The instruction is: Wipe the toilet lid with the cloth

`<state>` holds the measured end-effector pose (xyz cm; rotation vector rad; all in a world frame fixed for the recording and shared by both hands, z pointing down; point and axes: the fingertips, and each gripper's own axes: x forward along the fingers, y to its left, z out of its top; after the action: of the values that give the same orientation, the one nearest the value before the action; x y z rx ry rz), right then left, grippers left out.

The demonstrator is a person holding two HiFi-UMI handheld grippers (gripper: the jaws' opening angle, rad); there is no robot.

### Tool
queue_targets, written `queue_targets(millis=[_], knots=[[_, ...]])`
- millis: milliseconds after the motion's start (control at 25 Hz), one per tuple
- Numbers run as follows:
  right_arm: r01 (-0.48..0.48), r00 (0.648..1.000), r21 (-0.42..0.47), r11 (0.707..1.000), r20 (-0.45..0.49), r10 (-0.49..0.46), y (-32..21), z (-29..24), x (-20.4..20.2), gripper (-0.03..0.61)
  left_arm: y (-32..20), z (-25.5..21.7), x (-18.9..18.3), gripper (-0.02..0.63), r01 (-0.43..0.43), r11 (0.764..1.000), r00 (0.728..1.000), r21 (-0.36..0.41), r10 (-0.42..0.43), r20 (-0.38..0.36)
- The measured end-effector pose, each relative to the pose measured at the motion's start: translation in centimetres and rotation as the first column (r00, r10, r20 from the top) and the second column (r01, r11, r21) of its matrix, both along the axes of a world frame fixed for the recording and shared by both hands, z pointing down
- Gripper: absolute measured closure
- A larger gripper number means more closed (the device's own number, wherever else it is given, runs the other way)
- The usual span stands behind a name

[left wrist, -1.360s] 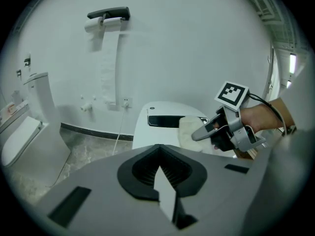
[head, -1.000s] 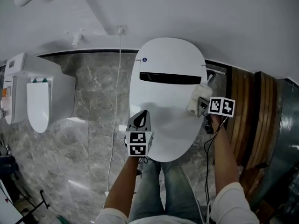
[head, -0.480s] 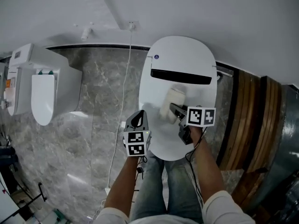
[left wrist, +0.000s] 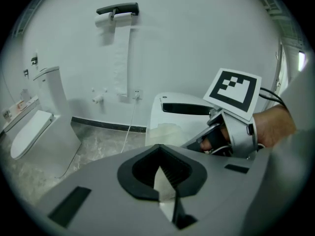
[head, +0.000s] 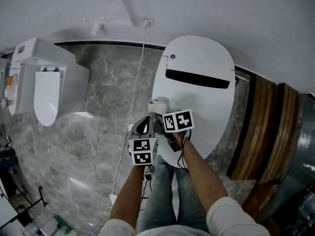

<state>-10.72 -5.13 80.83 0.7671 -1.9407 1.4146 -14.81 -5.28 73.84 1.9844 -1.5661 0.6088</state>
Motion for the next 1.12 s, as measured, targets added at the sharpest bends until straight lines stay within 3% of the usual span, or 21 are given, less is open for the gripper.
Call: queue_targets(millis=[160,400,560,680,800,880,960,1120], knots=[[-0.121,0.992,-0.043,0.992,0.017,0.122,0.5,-0.3,5.5,0.494,-0.1,0.0,1.0,0.6,-0.014,1.0,1.0,0.007,0.014,-0.018],[-0.269,0.962,-0.056,0.962,-0.074,0.264,2.4,-0.3,19.4,0.486,0.2,0.8,2.7,0.6,-0.025,1.0,0.998,-0.013,0.024,-0.057],[-0.374,0.916,-0.043,0.926,-0.17,0.362,3.3,0.0,28.5,0.485,1.1,1.5,3.9,0.6,-0.055,0.998,0.997,-0.035,0.053,-0.056],[-0.442,0.88,-0.034,0.896,-0.211,0.426,3.8,0.3,32.3,0.486,1.6,1.9,4.2,0.6,-0.067,0.997,0.996,-0.041,0.065,-0.056],[-0.477,0.858,-0.014,0.879,-0.224,0.462,3.9,0.2,33.1,0.486,2.0,1.9,4.3,0.6,-0.068,0.997,0.997,-0.041,0.066,-0.05],[-0.47,0.86,0.013,0.882,-0.215,0.462,3.8,-0.6,31.9,0.486,2.3,1.8,4.1,0.6,-0.06,0.997,0.997,-0.042,0.058,-0.045],[-0.436,0.89,0.019,0.9,-0.137,0.434,3.8,-1.7,28.3,0.486,2.7,1.7,3.4,0.6,-0.045,0.998,0.998,-0.044,0.043,-0.038],[-0.293,0.954,-0.044,0.955,0.057,0.295,5.4,-2.2,16.4,0.486,4.0,1.9,1.5,0.6,-0.001,0.998,1.0,-0.06,-0.001,-0.025]])
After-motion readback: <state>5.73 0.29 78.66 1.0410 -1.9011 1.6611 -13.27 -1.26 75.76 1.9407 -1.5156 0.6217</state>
